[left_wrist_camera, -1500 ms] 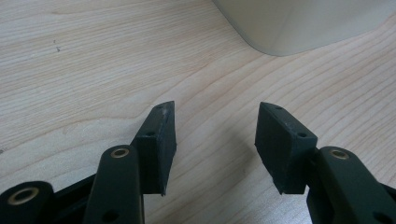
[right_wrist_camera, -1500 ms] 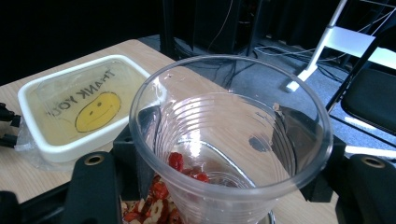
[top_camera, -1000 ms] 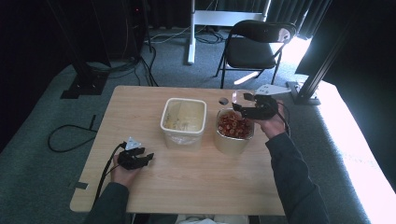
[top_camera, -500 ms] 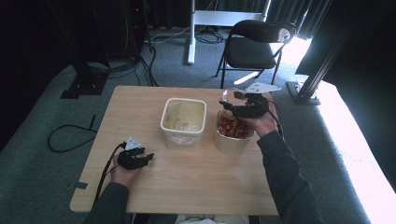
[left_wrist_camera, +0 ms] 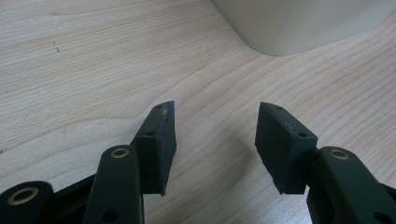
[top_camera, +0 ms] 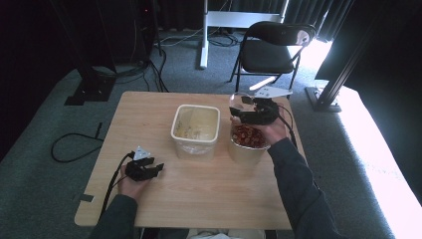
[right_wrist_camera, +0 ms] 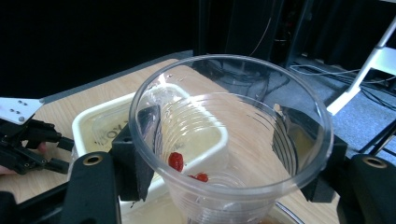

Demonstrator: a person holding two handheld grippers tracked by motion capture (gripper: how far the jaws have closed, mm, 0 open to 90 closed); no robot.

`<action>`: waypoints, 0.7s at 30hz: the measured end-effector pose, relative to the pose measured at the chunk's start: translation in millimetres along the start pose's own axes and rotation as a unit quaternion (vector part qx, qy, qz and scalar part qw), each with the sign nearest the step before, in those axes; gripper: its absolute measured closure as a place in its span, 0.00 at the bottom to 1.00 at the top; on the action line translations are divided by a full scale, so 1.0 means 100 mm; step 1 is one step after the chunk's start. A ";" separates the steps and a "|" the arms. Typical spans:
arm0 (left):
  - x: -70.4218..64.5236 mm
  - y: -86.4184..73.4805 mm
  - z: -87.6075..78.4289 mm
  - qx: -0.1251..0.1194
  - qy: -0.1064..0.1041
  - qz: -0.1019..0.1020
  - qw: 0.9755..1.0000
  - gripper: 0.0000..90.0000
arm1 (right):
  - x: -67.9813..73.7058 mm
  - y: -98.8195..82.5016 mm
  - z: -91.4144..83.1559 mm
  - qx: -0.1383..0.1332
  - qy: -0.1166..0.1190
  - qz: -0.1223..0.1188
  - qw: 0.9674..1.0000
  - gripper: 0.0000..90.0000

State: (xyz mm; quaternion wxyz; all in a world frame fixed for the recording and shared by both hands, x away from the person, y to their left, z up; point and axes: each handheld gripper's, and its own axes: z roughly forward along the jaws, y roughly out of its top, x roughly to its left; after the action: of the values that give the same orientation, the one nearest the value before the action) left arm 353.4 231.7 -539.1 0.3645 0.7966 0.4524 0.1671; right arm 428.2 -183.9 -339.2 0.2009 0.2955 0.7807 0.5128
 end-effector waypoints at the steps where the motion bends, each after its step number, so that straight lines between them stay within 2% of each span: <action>1: 0.00 0.00 0.00 0.000 0.000 0.000 1.000 0.54 | 0.00 0.00 0.00 0.000 0.000 0.000 1.000 0.37; 10: 0.00 0.00 0.00 0.001 0.001 -0.001 1.000 0.54 | 0.10 0.08 0.12 0.001 0.020 -0.004 1.000 0.36; 16: 0.01 0.00 0.00 0.001 0.000 -0.001 1.000 0.54 | 0.14 0.08 0.22 0.001 0.033 0.004 0.999 0.36; 21: 0.01 0.00 0.00 0.001 0.000 -0.001 1.000 0.54 | 0.22 0.08 0.31 0.008 0.041 -0.002 0.999 0.36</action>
State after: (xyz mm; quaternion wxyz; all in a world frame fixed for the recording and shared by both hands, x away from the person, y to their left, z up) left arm 354.0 232.0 -539.2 0.3642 0.7962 0.4536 0.1665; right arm 433.2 -145.5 -344.3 0.1667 0.2743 0.7930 0.5177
